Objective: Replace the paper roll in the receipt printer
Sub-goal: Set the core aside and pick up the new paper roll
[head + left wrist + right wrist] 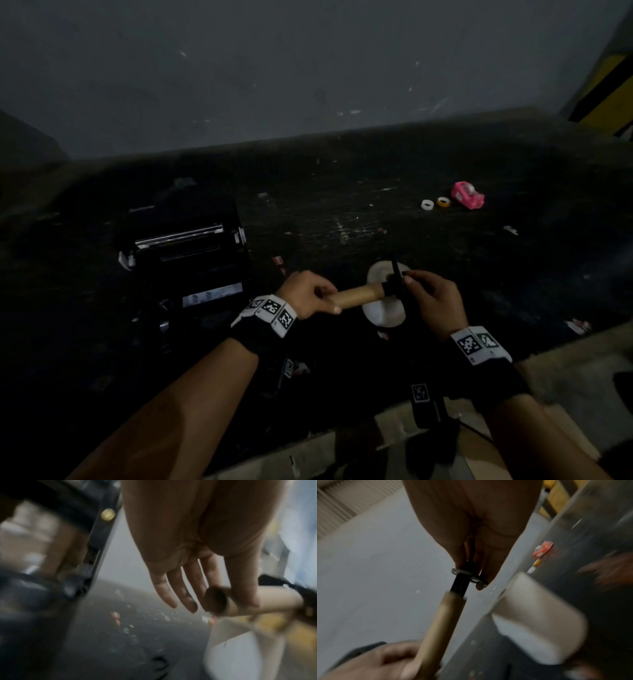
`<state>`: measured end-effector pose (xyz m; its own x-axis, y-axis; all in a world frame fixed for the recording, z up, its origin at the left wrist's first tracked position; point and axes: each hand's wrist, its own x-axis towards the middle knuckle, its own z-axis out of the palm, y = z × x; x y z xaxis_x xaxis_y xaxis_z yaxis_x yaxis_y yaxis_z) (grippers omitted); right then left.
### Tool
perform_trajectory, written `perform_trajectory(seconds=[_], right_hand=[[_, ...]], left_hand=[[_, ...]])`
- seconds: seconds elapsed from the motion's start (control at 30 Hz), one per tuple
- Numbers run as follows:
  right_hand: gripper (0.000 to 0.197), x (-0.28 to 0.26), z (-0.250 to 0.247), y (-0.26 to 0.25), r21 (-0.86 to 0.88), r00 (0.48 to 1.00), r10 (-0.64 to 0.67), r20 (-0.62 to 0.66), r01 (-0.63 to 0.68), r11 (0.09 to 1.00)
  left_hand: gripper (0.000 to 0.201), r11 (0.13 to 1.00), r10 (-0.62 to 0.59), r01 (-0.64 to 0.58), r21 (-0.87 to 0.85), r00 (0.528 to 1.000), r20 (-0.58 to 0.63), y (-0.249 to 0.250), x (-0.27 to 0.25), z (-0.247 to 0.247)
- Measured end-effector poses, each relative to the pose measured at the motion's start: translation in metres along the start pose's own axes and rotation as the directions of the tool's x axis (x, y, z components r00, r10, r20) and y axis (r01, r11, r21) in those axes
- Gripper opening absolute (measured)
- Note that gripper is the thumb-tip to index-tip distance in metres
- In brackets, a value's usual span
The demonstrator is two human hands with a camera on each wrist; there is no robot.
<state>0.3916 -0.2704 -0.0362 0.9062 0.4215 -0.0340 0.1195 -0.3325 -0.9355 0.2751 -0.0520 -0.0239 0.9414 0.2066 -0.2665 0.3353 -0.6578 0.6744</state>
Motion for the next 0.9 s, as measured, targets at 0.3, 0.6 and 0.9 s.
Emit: perform_trajectory(seconds=[0.3, 0.6, 0.9], right_hand=[[0.021, -0.037, -0.025, 0.075, -0.077, 0.980, 0.081, -0.181, -0.096, 0.992], [0.017, -0.030, 0.000, 0.103, -0.267, 0.973, 0.080, -0.218, -0.139, 0.954], [0.024, -0.014, 0.005, 0.112, -0.424, 0.975, 0.146, -0.167, -0.205, 0.882]], left_hand=[[0.042, 0.825, -0.226, 0.180, 0.535, 0.974, 0.020, -0.007, 0.007, 0.032], [0.031, 0.811, -0.246, 0.100, 0.576, 0.952, 0.181, -0.005, 0.034, 0.032], [0.034, 0.777, -0.280, 0.026, 0.629, 0.909, 0.309, -0.011, 0.057, 0.031]])
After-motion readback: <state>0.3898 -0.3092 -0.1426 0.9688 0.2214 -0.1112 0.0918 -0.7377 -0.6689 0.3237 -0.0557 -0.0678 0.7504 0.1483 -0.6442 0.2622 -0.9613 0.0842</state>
